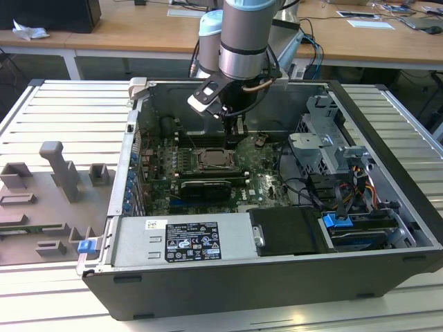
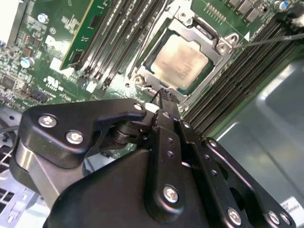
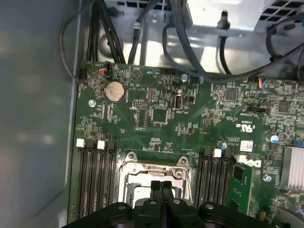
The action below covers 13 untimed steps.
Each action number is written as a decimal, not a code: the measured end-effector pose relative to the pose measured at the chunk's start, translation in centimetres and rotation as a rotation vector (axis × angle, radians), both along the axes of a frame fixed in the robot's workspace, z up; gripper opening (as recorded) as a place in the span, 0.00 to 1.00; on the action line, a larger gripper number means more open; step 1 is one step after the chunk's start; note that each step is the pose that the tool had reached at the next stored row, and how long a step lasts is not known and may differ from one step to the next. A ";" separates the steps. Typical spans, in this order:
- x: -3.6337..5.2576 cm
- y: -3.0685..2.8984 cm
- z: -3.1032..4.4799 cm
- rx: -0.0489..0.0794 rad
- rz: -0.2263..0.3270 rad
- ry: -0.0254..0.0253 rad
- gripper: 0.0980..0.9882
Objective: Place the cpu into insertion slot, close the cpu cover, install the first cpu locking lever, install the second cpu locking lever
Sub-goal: 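Close the cpu cover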
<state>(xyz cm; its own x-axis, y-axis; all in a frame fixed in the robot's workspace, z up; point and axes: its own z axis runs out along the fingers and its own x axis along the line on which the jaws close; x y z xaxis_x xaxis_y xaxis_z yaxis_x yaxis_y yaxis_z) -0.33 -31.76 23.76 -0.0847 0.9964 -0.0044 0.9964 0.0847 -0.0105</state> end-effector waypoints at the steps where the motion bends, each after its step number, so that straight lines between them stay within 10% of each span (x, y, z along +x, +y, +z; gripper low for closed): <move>1: -0.12 0.00 -0.23 0.000 0.001 0.0001 0.01; 13: -2.11 0.00 -1.46 0.000 0.018 0.0002 0.01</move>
<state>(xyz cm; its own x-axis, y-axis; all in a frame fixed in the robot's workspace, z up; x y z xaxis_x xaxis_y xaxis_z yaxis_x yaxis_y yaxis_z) -2.44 -31.76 22.30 -0.1023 0.9947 -0.0045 0.9947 0.1022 -0.0107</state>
